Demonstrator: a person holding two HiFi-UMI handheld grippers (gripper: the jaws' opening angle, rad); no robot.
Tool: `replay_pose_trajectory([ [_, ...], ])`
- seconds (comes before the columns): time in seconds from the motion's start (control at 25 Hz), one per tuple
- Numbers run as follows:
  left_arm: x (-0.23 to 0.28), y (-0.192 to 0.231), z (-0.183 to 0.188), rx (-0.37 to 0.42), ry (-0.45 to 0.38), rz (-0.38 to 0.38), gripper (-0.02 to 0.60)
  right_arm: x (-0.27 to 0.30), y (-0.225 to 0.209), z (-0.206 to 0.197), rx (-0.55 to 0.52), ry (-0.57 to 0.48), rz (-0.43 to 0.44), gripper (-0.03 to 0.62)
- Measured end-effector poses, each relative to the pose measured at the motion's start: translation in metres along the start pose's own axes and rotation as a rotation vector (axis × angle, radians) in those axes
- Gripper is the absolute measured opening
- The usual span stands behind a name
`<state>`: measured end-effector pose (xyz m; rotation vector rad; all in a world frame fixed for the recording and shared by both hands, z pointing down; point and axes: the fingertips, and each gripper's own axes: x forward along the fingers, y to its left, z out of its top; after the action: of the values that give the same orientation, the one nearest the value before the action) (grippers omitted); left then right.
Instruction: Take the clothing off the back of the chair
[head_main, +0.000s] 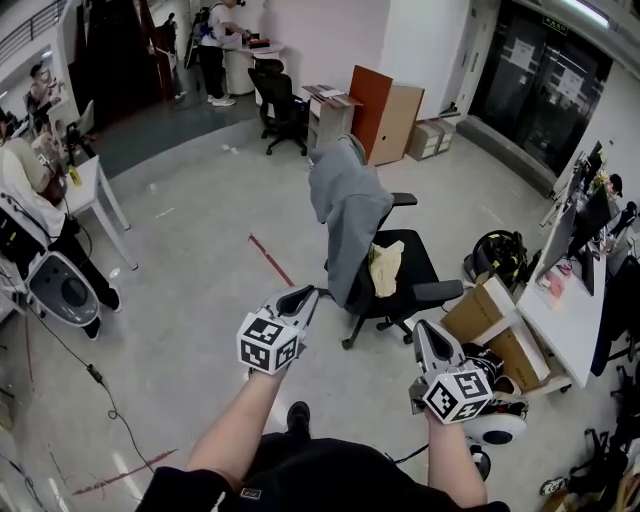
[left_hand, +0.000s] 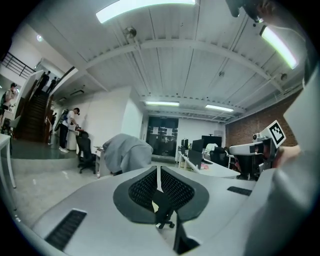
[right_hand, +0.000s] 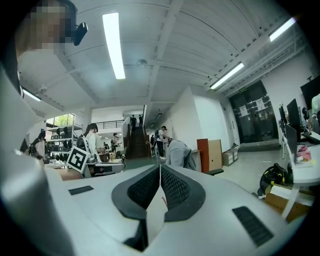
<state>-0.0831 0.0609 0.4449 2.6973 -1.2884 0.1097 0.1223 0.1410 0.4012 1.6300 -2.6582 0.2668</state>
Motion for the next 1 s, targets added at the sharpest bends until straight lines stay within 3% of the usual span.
replay_pose_trajectory([
  [0.48, 0.086, 0.083, -0.005, -0.025, 0.057, -0.063, 0.006, 0.115, -0.026, -0.006, 0.057, 0.037, -0.019, 0.011],
  [0.72, 0.111, 0.098, 0.003, -0.007, 0.052, -0.121, 0.042, 0.149, -0.024, 0.001, 0.037, 0.039, -0.050, 0.021],
  [0.76, 0.116, 0.098, 0.005, -0.005, 0.052, -0.132, 0.062, 0.155, -0.025, 0.002, 0.030, 0.045, -0.060, 0.036],
  [0.84, 0.125, 0.095, 0.008, -0.006, 0.046, -0.150, 0.097, 0.165, -0.024, 0.002, 0.019, 0.067, -0.070, 0.128],
  [1.0, 0.145, 0.088, 0.008, -0.002, 0.038, -0.171, 0.104, 0.175, -0.026, 0.003, -0.008, 0.089, -0.059, 0.150],
])
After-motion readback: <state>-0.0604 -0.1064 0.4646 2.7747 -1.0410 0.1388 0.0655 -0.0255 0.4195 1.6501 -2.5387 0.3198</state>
